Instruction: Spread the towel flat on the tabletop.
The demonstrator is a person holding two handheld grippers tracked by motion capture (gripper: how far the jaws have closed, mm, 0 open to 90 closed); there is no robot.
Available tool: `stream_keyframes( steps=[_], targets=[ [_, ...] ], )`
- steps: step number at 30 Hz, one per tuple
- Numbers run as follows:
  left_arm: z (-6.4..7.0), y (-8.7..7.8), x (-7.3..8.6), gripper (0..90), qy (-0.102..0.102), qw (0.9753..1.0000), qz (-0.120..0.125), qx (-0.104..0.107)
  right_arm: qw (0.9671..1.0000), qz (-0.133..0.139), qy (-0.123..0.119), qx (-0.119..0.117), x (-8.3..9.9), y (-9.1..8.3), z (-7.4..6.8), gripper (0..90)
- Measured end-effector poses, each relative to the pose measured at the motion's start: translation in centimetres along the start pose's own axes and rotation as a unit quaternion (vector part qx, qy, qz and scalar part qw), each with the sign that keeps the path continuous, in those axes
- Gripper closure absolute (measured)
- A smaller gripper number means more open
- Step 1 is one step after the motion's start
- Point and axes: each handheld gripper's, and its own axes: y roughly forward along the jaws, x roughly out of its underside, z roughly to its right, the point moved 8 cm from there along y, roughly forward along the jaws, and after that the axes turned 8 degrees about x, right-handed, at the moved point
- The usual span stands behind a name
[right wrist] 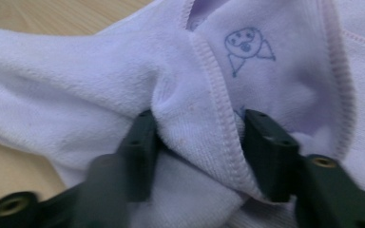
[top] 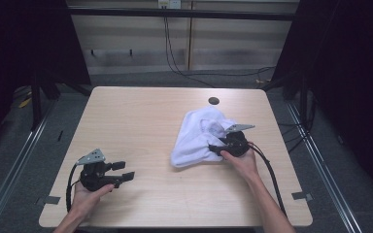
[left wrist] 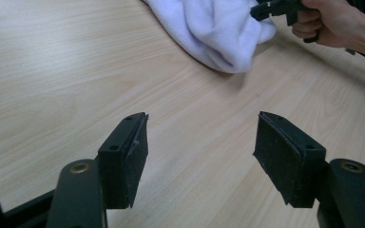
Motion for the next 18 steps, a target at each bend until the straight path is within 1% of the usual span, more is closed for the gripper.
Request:
stream_keyframes(
  steps=[1,2,4,5,6,7,8,9,11,12,13,14,15,16,17,18],
  targets=[
    [0.0,0.0,0.0,35.2,0.000,1.0000,0.000,0.000,1.0000,0.000,0.000,0.000,0.0,0.0,0.0,52.8],
    [-0.2,0.2,0.0,35.0,-0.002,1.0000,-0.002,-0.003,1.0000,0.000,-0.008,-0.003,0.2,-0.3,-0.5,64.5],
    [0.0,0.5,0.0,35.0,0.001,1.0000,-0.008,-0.002,0.9998,-0.002,-0.011,-0.017,0.4,-0.6,-1.0,68.1],
    [0.1,0.5,0.0,35.0,0.003,1.0000,-0.008,-0.002,0.9996,-0.002,-0.016,-0.022,0.6,-0.8,-1.4,68.8],
    [0.1,0.5,0.0,35.0,0.003,1.0000,-0.008,-0.002,0.9993,-0.001,-0.017,-0.034,0.8,-1.0,-2.0,69.3],
    [0.1,0.5,0.0,35.0,0.003,1.0000,-0.008,-0.002,0.9993,-0.001,-0.017,-0.034,0.8,-1.0,-2.0,69.3],
    [0.2,0.5,-0.1,35.0,0.002,1.0000,-0.006,0.000,0.9989,0.002,-0.024,-0.041,1.1,-1.2,-2.6,69.5],
    [0.3,0.6,-0.1,35.1,0.001,1.0000,-0.006,0.002,0.9976,-0.003,-0.042,-0.055,1.6,-1.8,-3.8,69.5],
    [0.5,0.7,-0.1,36.4,0.000,0.9999,-0.008,0.010,0.9962,-0.010,-0.053,-0.068,2.2,-2.5,-4.9,69.5],
    [0.6,0.8,0.0,38.1,0.001,0.9998,-0.011,0.014,0.9956,-0.009,-0.056,-0.074,2.4,-2.8,-5.3,69.4],
    [0.6,0.8,0.0,39.0,0.001,0.9998,-0.011,0.014,0.9956,-0.009,-0.056,-0.074,2.4,-2.8,-5.3,69.4],
    [1.2,1.0,0.0,39.7,0.001,0.9995,-0.014,0.027,0.9949,-0.009,-0.054,-0.084,3.3,-3.8,-6.2,69.3],
    [1.5,1.1,0.0,40.8,0.002,0.9993,-0.016,0.034,0.9943,-0.008,-0.053,-0.092,3.8,-4.3,-6.7,69.0],
    [1.8,1.4,0.0,41.9,0.003,0.9990,-0.021,0.039,0.9938,-0.011,-0.058,-0.094,4.2,-4.8,-7.1,68.8],
    [1.8,1.4,0.0,42.0,0.003,0.9990,-0.021,0.039,0.9929,-0.015,-0.059,-0.102,4.5,-5.3,-7.6,68.6],
    [2.6,1.7,-0.1,42.0,0.009,0.9984,-0.029,0.047,0.9925,-0.016,-0.064,-0.103,4.9,-5.9,-8.0,68.1]
  ],
)
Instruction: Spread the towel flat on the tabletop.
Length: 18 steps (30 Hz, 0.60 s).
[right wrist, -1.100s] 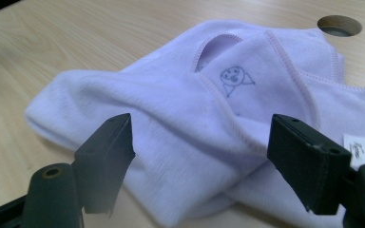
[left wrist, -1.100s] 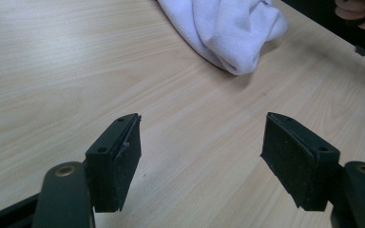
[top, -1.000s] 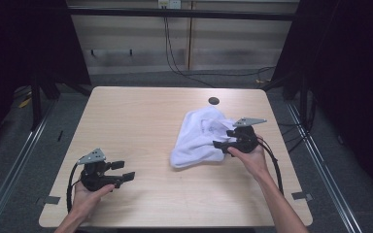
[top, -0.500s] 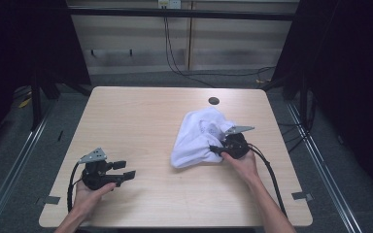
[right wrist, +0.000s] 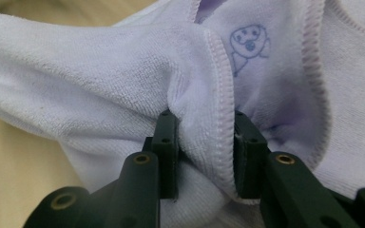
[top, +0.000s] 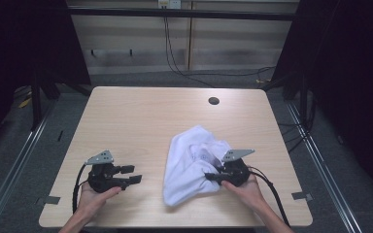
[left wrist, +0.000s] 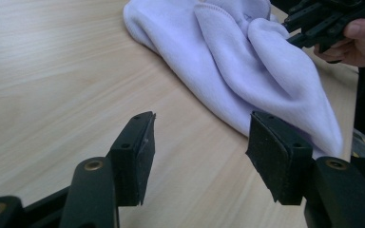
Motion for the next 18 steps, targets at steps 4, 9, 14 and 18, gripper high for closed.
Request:
stream_keyframes(
  steps=[4,9,14,18],
  targets=[
    [1.2,0.5,-0.7,44.9,0.019,0.9997,-0.008,0.013,0.9997,-0.005,-0.014,-0.018,1.3,-1.7,-2.1,63.1],
    [2.1,1.8,-2.8,54.3,0.027,0.9989,0.000,0.037,0.9994,0.021,0.000,-0.027,1.0,-4.1,-2.7,56.7],
    [2.6,5.6,-4.4,66.3,0.038,0.9972,-0.018,0.062,0.9980,0.060,0.010,-0.013,-1.9,-6.1,-1.2,67.7],
    [2.7,8.3,-4.7,71.8,0.039,0.9957,-0.033,0.077,0.9981,0.061,0.003,-0.004,-3.5,-4.3,-0.4,67.5]
  ],
)
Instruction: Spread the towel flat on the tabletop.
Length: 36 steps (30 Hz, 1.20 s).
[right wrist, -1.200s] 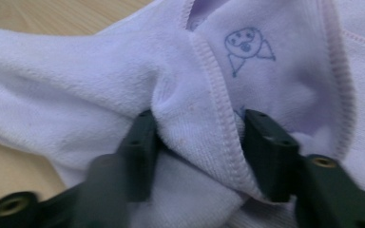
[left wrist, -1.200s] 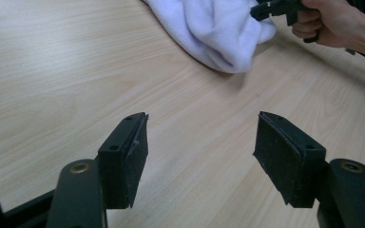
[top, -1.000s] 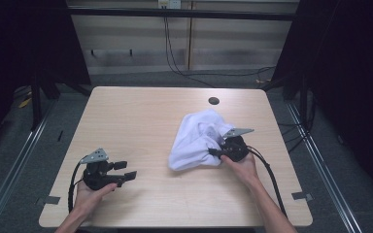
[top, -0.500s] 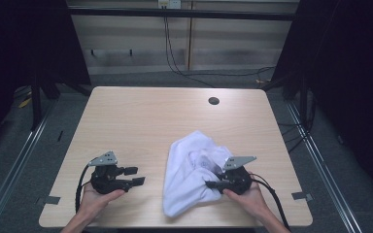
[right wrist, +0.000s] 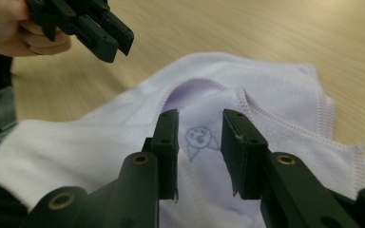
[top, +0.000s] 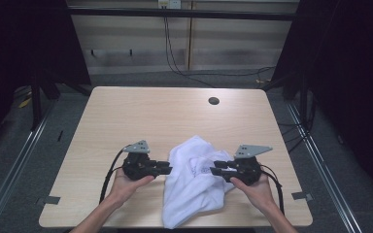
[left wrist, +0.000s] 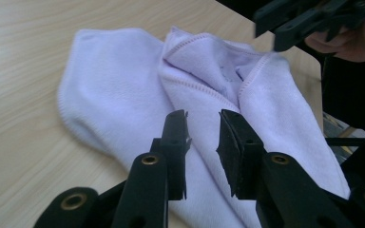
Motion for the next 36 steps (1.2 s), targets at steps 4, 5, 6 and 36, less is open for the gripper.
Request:
stream_keyframes(
  steps=[4,5,6,36],
  targets=[
    [-0.2,1.5,0.1,65.0,-0.003,0.9999,-0.009,0.008,0.9997,-0.023,-0.001,-0.002,0.8,2.6,0.2,59.9],
    [-0.1,1.8,0.2,62.2,-0.005,0.9998,-0.012,0.012,0.9996,-0.026,0.002,-0.004,1.1,3.2,0.2,56.7],
    [-0.1,2.2,0.5,60.0,-0.005,0.9996,-0.021,0.017,0.9995,-0.030,0.004,-0.006,1.2,3.6,0.2,52.1],
    [-0.5,-1.3,-0.6,85.7,-0.008,0.9987,0.051,-0.002,0.9934,-0.002,0.049,0.104,1.0,2.2,3.6,85.5]
  ],
)
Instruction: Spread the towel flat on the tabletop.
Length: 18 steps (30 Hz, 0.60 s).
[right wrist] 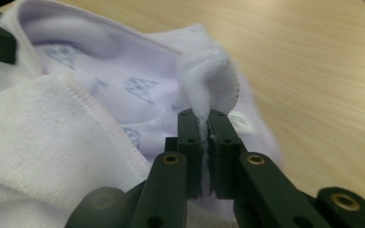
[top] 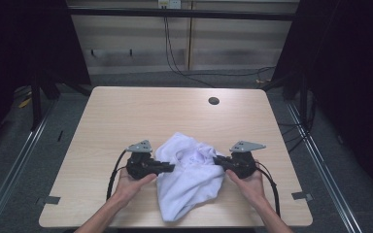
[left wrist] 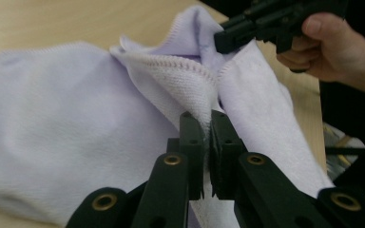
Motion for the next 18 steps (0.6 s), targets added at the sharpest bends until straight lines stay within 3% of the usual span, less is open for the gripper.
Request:
stream_keyframes(
  steps=[2,3,5,6,8,9,11,13,14,17,18],
  targets=[
    [-0.4,-1.6,-0.6,85.7,-0.002,0.9995,0.027,-0.014,0.9998,0.009,0.014,0.013,-0.3,-0.7,1.0,85.6],
    [-0.4,-1.6,-0.6,85.8,-0.002,0.9995,0.027,-0.014,0.9998,0.009,0.014,0.013,-0.3,-0.7,1.0,85.6],
    [-1.1,-4.0,-1.2,85.9,-0.007,0.9977,0.054,-0.040,0.9984,0.029,0.016,0.045,-0.9,-2.1,2.8,85.7],
    [-1.1,-4.0,-1.2,86.0,-0.007,0.9977,0.054,-0.040,0.9984,0.029,0.016,0.045,-0.9,-2.1,2.8,85.7],
    [-1.3,-5.7,-1.7,86.1,-0.013,0.9956,0.079,-0.048,0.9950,0.055,0.047,0.070,-1.5,-3.7,5.2,85.7],
    [-1.3,-6.5,-1.9,86.1,-0.010,0.9945,0.088,-0.056,0.9950,0.055,0.047,0.070,-1.5,-3.7,5.2,85.7],
    [-1.2,-8.7,-2.9,86.1,-0.010,0.9903,0.122,-0.066,0.9923,0.068,0.070,0.076,-1.6,-5.1,6.7,85.8],
    [-1.2,-9.1,-3.2,86.2,-0.013,0.9889,0.132,-0.067,0.9919,0.074,0.073,0.074,-1.8,-5.6,7.0,85.8],
    [-1.1,-9.3,-3.6,86.1,-0.008,0.9879,0.138,-0.071,0.9906,0.090,0.079,0.066,-2.5,-6.5,7.2,85.9],
    [-1.1,-9.1,-4.1,86.2,-0.007,0.9872,0.142,-0.073,0.9890,0.105,0.076,0.072,-3.5,-7.1,7.4,85.8],
    [-1.4,-9.1,-5.1,86.2,-0.001,0.9860,0.145,-0.082,0.9867,0.120,0.087,0.066,-4.8,-7.4,7.8,85.9]
  ],
)
